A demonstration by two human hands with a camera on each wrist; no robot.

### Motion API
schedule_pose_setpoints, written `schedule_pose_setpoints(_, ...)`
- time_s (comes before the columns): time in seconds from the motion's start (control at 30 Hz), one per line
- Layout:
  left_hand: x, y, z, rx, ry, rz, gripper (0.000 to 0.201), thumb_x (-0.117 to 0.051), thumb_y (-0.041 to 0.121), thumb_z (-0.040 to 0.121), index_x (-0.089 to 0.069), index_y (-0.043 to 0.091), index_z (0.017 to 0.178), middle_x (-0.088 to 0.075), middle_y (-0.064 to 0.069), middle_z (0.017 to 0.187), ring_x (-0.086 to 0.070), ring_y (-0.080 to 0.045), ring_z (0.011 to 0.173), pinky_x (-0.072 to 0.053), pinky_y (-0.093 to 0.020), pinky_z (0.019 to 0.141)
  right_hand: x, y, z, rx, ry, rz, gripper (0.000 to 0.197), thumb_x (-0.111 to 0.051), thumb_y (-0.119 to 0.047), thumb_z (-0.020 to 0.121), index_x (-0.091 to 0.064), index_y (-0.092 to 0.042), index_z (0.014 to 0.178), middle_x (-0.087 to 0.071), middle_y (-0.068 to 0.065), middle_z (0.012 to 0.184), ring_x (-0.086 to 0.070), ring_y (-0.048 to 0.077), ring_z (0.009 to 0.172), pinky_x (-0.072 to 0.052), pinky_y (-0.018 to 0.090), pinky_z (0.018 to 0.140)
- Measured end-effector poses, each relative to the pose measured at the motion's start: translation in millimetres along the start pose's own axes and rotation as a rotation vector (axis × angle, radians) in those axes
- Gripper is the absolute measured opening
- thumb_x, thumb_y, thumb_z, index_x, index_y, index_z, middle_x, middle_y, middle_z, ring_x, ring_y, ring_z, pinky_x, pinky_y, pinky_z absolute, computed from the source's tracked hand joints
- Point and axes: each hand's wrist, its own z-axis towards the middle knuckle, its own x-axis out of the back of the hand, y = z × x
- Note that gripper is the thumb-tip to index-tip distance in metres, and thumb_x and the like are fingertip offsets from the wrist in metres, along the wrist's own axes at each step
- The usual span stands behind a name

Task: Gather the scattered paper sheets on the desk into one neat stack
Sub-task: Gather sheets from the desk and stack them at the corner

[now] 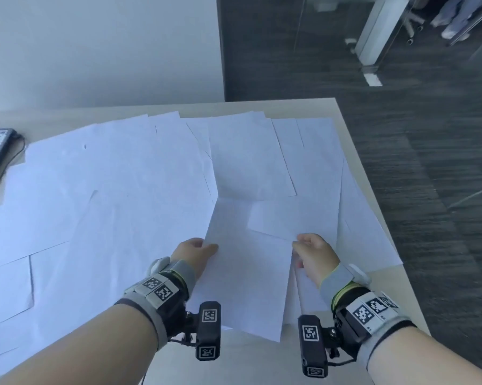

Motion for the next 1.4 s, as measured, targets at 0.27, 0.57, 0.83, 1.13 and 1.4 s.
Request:
schedule_pose_setpoints(0.27,29.0,-18.0,29.5,0.003,0.046,-0.192,0.016,-0.062,0.025,0.095,-0.072,0.016,0.086,-0.070,-0.003,0.069,-0.064,-0.026,0.063,-0.049,-0.030,0.068,-9.7,-65.7,41.1,0.512,0.020,-0.720,0.033,-0.054,-0.036,0.091,-0.057,-0.028,0.123,-0.054,-0.007,0.117,-0.055,0.019,0.110,-0.049,0.035,0.088)
schedule_pose_setpoints(0.57,29.3,-5.2,57.3,0.063,0.099,-0.424,0.022,-0.059,0.036,0.082,-0.074,0.024,0.094,-0.076,-0.008,0.085,-0.072,-0.035,0.082,-0.057,-0.054,0.093,-77.6,-109.5,95.4,0.579,-0.167,-1.154,0.077,-0.054,-0.032,0.086,-0.017,-0.040,0.153,-0.003,-0.006,0.167,-0.005,0.019,0.154,-0.024,0.049,0.118)
schedule_pose_setpoints(0.83,31.1,-2.9,71.6,0.166,0.027,-0.596,0.058,-0.075,0.052,0.071,-0.068,0.024,0.121,-0.072,-0.007,0.119,-0.069,-0.034,0.107,-0.051,-0.051,0.103,-76.5,-114.1,104.5,0.637,-0.129,-1.305,0.064,-0.048,-0.037,0.085,-0.027,-0.037,0.146,-0.036,-0.003,0.150,-0.036,0.026,0.138,-0.046,0.045,0.097)
schedule_pose_setpoints(1.13,36.2,0.5,66.2,0.177,-0.037,-0.643,0.011,-0.063,0.017,0.095,-0.070,0.010,0.092,-0.071,-0.015,0.088,-0.066,-0.031,0.075,-0.053,-0.046,0.081,-68.3,-117.6,108.9,0.650,-0.184,-1.325,0.054,-0.033,-0.021,0.100,-0.027,-0.039,0.151,-0.023,-0.013,0.163,-0.026,0.019,0.149,-0.039,0.042,0.109)
schedule_pose_setpoints(1.4,35.1,-4.0,71.3,0.245,-0.015,-0.761,0.088,-0.074,0.074,0.066,-0.061,0.020,0.135,-0.070,-0.003,0.127,-0.066,-0.029,0.121,-0.047,-0.052,0.110,-83.6,-72.0,47.8,0.945,-0.191,-1.181,0.049,-0.036,-0.032,0.089,-0.064,-0.027,0.128,-0.060,-0.005,0.141,-0.059,0.025,0.125,-0.051,0.047,0.090)
